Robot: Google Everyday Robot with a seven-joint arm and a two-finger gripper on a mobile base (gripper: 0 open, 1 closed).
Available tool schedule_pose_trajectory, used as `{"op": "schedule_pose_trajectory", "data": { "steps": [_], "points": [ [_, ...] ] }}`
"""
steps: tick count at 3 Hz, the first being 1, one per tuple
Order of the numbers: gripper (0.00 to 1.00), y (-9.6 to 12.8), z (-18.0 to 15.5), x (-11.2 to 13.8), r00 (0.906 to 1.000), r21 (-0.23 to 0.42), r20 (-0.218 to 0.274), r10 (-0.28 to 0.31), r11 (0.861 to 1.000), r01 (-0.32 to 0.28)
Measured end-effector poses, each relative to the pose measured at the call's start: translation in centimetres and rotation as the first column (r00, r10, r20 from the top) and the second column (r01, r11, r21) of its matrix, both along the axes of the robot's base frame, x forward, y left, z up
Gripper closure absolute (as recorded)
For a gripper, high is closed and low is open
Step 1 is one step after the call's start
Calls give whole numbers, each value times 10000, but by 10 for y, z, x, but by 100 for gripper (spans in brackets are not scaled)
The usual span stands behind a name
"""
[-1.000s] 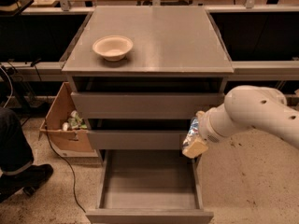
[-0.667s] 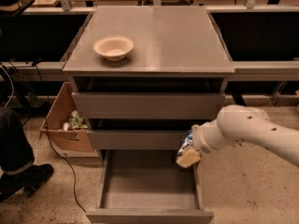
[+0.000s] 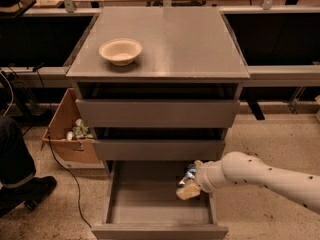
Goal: Place redbull can into bottom drawer
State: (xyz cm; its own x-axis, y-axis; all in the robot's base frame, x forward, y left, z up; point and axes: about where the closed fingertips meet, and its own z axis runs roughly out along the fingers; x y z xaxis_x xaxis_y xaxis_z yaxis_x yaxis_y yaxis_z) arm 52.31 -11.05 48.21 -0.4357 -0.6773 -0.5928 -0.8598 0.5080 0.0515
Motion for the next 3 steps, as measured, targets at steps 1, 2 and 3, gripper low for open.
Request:
{"op": "schedule_pose_trajectory", "data": {
  "steps": [1, 2, 3],
  "points": [
    [100, 13, -37, 0, 9997, 499, 253, 7, 9988, -20],
    [100, 36, -87, -1, 9993, 832, 240, 274, 9961, -293],
    [100, 36, -87, -1, 9993, 833, 239, 274, 9961, -293]
  ]
}}
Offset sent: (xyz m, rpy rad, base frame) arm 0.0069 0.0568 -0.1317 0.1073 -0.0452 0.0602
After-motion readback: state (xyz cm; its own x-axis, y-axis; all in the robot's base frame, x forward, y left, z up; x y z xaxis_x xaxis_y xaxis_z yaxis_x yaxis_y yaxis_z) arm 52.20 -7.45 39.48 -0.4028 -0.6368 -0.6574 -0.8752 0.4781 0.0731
